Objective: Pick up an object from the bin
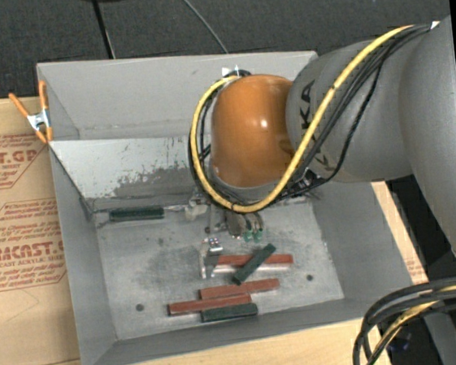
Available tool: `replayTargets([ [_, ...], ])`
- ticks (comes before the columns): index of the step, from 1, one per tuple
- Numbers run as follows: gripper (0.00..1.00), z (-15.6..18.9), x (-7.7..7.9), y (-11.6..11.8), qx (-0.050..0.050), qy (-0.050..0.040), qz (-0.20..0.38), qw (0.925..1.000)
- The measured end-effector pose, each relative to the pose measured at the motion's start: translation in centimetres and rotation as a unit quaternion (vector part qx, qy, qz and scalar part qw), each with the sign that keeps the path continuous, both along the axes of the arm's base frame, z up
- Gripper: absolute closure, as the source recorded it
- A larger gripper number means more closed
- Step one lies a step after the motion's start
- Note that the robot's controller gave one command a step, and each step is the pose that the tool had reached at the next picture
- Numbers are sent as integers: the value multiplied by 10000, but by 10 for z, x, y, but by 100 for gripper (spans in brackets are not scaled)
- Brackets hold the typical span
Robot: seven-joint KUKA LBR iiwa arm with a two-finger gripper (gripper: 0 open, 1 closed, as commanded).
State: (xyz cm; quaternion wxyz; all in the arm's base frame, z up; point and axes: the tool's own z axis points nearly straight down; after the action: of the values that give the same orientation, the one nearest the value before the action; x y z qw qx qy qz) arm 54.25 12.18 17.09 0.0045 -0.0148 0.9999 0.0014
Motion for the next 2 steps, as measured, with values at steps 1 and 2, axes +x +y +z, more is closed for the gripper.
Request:
replayTargets([
  [1,0,-70,-36,-9,-17,26,394,9992],
  [2,100,-91,-40,-24,-6,5,670,9978],
])
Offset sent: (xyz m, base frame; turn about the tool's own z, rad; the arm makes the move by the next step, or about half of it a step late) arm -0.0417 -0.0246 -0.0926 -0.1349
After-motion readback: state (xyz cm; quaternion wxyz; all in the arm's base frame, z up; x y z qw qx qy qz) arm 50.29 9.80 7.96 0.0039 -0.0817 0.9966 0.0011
